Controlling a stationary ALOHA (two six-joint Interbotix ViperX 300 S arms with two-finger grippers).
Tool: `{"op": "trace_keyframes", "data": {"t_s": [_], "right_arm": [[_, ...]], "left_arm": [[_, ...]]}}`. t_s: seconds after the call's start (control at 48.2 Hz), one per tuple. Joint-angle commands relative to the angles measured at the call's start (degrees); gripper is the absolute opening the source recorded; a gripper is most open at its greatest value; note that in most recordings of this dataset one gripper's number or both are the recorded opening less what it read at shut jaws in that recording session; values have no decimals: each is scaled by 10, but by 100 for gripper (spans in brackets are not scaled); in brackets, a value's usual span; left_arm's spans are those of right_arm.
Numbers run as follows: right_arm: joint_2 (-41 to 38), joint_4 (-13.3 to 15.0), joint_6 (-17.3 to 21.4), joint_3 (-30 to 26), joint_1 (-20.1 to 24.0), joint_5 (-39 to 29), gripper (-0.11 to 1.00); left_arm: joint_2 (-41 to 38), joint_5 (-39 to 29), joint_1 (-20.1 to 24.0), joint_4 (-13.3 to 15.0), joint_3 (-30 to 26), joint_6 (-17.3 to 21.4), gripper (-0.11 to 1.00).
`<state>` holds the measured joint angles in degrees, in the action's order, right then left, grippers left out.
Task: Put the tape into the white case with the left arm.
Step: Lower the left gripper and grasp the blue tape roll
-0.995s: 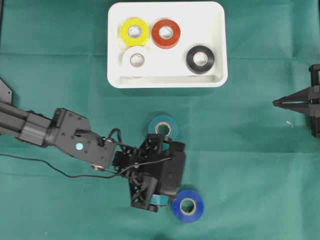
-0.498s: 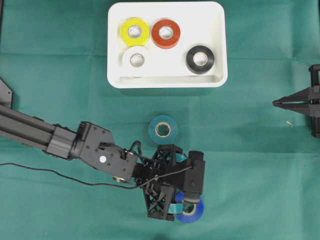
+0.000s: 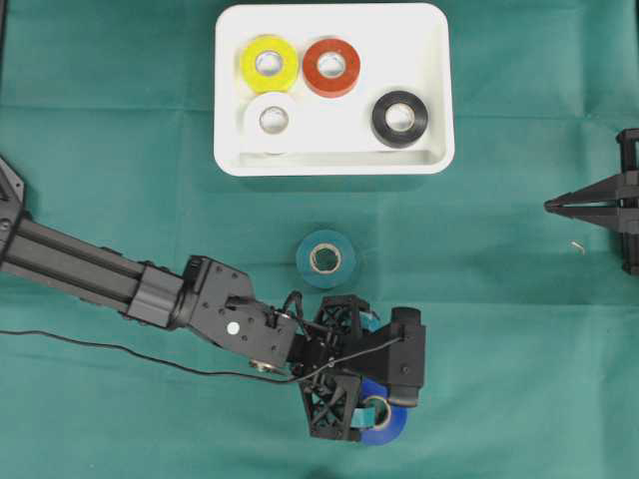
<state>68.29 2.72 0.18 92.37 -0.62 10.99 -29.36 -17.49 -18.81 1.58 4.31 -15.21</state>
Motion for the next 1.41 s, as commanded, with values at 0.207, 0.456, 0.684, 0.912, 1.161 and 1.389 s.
{"op": "trace_keyframes", "data": {"t_s": [0.207,0.456,0.684,0.912,1.161,1.389], "right_arm": [[-4,2,1,-4,0,5,-9],[-4,2,1,-5,0,5,-9],[-4,2,1,-5,-1,5,-9],[-4,1,1,-4,0,5,-9],[-4,1,1,-4,0,6,-9],[-4,2,1,-4,-1,5,-9]], "left_arm": [[-8,-21,7,-2,-35,1,93],[-6,-21,8,-2,-33,3,80],[-4,-41,8,-2,-32,5,27],[6,-59,8,-3,-28,6,27],[49,-60,-2,-3,-7,7,27],[117,-61,-6,-4,19,9,27]]}}
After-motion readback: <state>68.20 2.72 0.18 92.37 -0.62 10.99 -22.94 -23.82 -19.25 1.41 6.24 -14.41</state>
